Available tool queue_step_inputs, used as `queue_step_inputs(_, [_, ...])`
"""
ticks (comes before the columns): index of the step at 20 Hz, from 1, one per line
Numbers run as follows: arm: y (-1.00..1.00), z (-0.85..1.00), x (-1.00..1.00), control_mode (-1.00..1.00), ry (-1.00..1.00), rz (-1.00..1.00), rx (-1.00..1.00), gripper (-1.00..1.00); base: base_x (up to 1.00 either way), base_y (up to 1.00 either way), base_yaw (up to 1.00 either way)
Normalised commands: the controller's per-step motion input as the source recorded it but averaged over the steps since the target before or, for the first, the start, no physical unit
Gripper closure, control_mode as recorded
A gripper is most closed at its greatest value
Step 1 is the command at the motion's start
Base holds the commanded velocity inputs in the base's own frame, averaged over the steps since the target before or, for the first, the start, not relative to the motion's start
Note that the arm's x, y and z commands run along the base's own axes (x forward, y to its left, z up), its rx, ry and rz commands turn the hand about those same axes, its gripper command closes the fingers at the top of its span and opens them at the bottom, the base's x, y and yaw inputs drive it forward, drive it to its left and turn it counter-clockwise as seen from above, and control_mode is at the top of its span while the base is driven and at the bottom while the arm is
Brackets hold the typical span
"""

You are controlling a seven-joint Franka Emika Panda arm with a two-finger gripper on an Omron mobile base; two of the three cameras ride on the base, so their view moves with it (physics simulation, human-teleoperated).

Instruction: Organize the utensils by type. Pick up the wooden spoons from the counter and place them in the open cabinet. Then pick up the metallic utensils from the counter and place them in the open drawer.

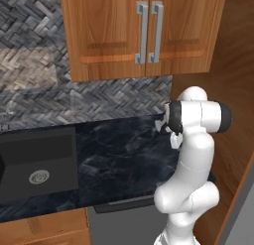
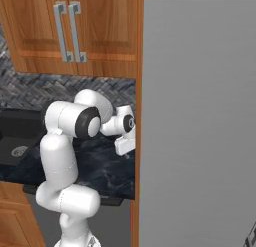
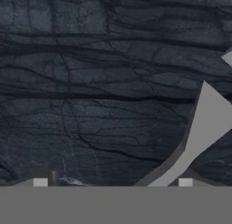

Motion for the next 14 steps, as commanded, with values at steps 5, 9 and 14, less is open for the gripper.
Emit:
queue_step_inputs(5, [-0.03,-0.38,-0.24,-1.0,0.0,0.0,0.0,-1.0,0.0,0.0,0.0])
queue_step_inputs(9, [0.06,-0.39,-0.39,-1.0,0.0,0.0,0.03,-1.0,0.0,0.0,0.0])
queue_step_inputs(14, [0.2,-0.21,-0.35,-1.0,0.02,0.0,0.13,-1.0,0.0,0.0,0.0])
